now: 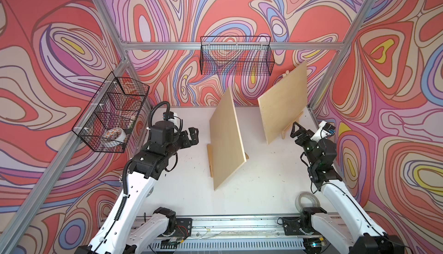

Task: Disassemble the easel
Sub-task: Move the easel to the center of the board.

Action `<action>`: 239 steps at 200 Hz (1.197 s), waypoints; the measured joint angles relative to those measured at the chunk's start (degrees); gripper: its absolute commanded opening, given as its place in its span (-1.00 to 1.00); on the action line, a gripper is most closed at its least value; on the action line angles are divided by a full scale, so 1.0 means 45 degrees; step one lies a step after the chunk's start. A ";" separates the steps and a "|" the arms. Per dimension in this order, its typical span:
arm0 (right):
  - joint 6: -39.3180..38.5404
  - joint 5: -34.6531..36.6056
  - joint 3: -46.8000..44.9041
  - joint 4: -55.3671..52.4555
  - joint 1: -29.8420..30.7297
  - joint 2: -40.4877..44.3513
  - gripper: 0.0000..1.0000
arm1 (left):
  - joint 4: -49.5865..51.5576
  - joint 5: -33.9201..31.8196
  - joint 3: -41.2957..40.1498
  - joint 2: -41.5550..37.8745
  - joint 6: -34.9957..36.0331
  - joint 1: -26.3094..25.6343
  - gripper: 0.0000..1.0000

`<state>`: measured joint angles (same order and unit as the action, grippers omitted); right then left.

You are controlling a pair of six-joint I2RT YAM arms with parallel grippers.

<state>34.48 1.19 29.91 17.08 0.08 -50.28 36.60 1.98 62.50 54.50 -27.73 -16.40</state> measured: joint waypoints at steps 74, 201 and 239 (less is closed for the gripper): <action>0.1938 -0.2176 0.7966 -0.7912 0.4381 -0.1268 0.25 | 0.1035 0.1039 -0.1914 0.1073 -0.0005 0.0000 0.92; 0.2147 0.3167 1.1531 -1.3614 1.4804 -0.4279 0.53 | 0.0670 0.2832 -0.4031 0.1642 -0.2987 -0.0015 0.87; 0.2263 0.4124 1.1536 -1.4324 1.4872 -0.4265 0.53 | -0.1171 0.3997 -0.5542 0.1593 -0.4488 -0.0049 0.84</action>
<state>44.66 19.75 81.82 -47.37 67.00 -69.47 31.33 19.97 37.56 61.67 -47.92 -16.62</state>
